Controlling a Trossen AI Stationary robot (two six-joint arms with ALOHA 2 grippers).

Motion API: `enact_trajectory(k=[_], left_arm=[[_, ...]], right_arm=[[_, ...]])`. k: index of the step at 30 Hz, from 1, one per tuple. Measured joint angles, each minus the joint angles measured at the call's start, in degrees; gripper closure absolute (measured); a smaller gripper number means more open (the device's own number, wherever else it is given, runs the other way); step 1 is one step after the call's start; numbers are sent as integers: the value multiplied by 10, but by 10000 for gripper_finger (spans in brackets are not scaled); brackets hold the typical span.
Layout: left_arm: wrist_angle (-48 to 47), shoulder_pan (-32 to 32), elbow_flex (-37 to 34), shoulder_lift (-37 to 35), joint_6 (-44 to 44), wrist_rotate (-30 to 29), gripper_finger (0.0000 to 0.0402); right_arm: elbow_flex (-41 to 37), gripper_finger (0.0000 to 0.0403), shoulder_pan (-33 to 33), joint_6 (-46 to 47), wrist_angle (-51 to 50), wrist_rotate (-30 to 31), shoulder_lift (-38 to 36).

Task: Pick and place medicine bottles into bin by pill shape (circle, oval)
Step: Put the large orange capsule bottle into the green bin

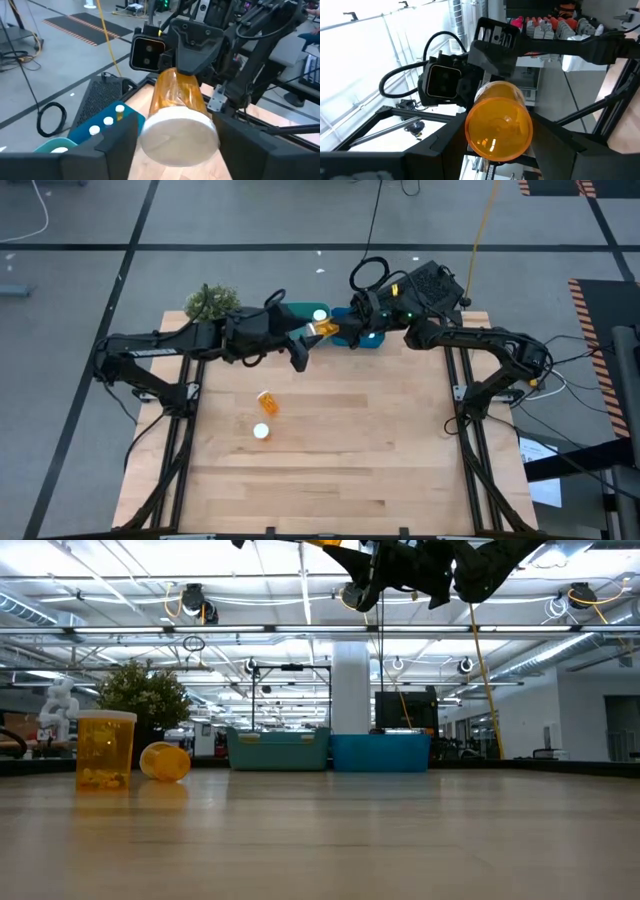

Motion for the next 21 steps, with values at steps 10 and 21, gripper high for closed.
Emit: enact_trajectory(k=[10,21], left_arm=[[0,0,0,0,-1,3,177],[-14,1,0,-1,-30,3,178]], right_arm=[[0,211,0,1,3,1,0],[0,189,-2,1,0,29,0]])
